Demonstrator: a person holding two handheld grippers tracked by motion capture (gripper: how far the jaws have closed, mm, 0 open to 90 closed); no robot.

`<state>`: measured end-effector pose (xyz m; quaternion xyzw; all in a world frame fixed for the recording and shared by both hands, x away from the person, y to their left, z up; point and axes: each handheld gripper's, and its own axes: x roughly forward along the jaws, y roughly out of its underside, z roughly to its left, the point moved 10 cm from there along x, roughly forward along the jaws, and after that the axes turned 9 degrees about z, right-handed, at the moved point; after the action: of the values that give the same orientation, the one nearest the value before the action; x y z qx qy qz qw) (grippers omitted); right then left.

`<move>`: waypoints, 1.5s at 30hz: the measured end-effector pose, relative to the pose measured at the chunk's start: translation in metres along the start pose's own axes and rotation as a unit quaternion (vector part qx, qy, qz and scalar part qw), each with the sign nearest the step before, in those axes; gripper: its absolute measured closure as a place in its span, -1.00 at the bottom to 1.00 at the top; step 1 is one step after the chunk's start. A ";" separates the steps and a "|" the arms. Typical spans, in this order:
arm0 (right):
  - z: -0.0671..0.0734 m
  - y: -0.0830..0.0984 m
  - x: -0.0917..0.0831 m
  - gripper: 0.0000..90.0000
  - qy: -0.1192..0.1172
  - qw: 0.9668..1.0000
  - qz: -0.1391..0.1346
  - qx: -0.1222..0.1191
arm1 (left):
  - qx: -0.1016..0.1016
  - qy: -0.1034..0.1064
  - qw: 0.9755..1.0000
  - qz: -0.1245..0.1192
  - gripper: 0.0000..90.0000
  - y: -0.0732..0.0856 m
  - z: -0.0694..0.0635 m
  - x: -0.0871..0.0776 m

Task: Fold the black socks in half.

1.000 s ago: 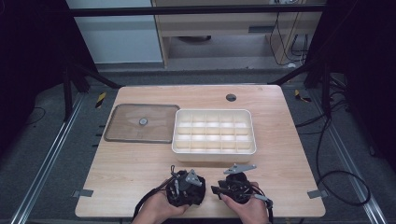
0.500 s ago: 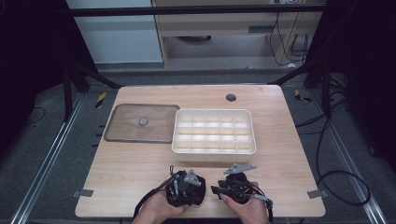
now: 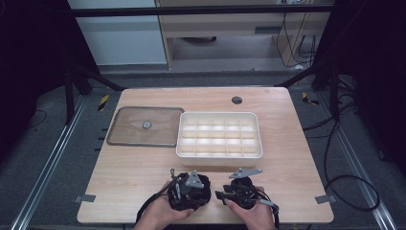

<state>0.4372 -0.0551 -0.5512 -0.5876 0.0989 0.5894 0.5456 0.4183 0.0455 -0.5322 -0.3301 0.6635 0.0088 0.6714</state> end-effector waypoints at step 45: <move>-0.010 -0.004 -0.014 0.15 0.006 1.000 -0.018 0.013 | -0.006 -0.010 1.000 -0.025 0.88 -0.013 0.012 -0.011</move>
<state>0.4420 -0.0687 -0.5413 -0.5858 0.0993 0.5745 0.5630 0.4337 0.0456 -0.5182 -0.3506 0.6482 -0.0007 0.6760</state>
